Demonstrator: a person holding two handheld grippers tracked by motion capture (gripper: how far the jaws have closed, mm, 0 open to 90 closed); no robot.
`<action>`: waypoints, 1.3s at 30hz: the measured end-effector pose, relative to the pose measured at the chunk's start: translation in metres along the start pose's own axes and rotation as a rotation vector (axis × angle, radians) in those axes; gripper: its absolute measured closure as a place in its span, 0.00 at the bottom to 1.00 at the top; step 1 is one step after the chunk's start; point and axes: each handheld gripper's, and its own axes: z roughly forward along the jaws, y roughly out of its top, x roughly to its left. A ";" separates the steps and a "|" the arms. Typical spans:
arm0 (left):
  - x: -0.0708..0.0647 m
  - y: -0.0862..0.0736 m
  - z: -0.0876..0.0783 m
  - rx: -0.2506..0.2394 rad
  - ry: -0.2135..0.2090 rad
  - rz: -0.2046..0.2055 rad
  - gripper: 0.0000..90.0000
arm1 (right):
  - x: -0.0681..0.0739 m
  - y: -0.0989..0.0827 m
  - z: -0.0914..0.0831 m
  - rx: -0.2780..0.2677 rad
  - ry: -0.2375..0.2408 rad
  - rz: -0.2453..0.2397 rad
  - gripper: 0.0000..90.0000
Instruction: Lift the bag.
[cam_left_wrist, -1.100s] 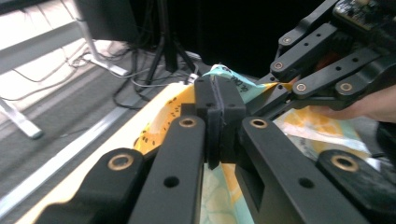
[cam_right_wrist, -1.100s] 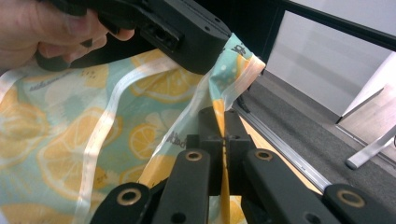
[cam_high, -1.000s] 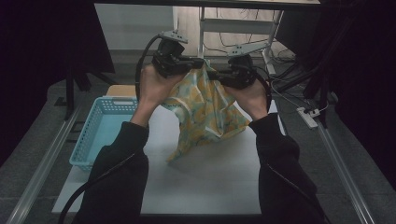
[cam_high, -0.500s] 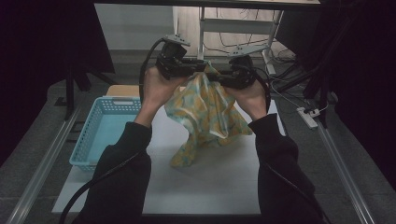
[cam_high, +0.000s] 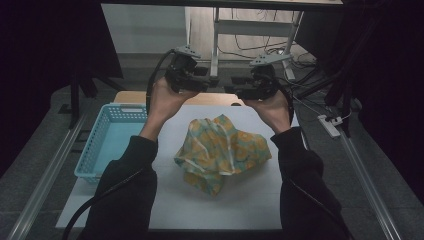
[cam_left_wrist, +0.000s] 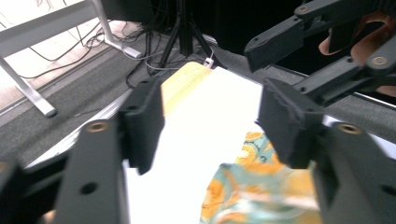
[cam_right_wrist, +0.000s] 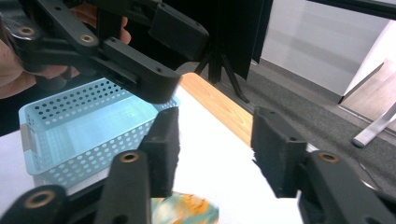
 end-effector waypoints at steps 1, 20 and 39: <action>0.001 -0.003 0.000 -0.001 -0.003 -0.006 0.37 | 0.000 -0.002 0.000 -0.002 -0.006 0.002 0.52; -0.004 -0.083 -0.016 0.044 -0.021 -0.068 0.03 | 0.012 -0.053 -0.006 -0.012 -0.003 0.043 0.24; -0.018 -0.169 -0.052 0.040 -0.032 -0.148 0.00 | 0.031 -0.113 -0.012 0.021 -0.007 0.114 0.11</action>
